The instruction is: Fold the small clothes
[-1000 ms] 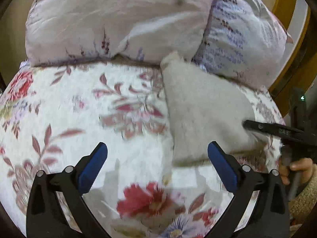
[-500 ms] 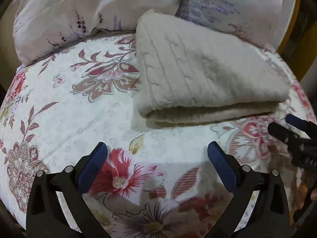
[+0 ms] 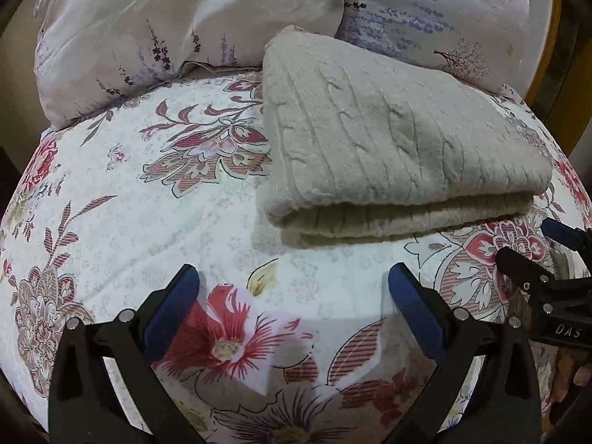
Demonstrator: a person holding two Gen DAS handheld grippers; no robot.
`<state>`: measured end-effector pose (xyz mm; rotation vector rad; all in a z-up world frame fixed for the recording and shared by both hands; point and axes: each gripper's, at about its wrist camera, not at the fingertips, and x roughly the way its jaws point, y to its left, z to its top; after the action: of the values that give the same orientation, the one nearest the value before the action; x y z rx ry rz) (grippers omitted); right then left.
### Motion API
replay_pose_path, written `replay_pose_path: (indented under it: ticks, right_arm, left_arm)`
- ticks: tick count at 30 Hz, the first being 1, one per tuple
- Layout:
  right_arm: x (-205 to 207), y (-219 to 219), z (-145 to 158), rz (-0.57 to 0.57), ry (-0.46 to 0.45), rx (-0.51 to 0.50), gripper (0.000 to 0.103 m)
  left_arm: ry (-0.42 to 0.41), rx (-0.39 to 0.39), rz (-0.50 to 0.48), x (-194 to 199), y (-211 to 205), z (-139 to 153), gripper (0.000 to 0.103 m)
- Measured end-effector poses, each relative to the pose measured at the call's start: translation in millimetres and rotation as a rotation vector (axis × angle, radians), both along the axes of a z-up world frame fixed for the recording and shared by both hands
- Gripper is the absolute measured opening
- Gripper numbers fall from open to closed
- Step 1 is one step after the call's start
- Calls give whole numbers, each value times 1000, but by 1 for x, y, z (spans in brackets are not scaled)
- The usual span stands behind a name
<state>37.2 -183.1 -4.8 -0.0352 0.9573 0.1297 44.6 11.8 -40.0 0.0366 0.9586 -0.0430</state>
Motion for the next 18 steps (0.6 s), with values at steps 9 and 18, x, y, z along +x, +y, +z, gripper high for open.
replay_pose_path:
  ticks: [9, 18]
  right_arm:
    - [0, 0, 0, 2, 0, 0, 102]
    - [-1, 0, 0, 2, 0, 0, 102]
  left_arm:
    - [0, 0, 0, 0, 0, 0, 101]
    - [0, 0, 0, 0, 0, 0, 101]
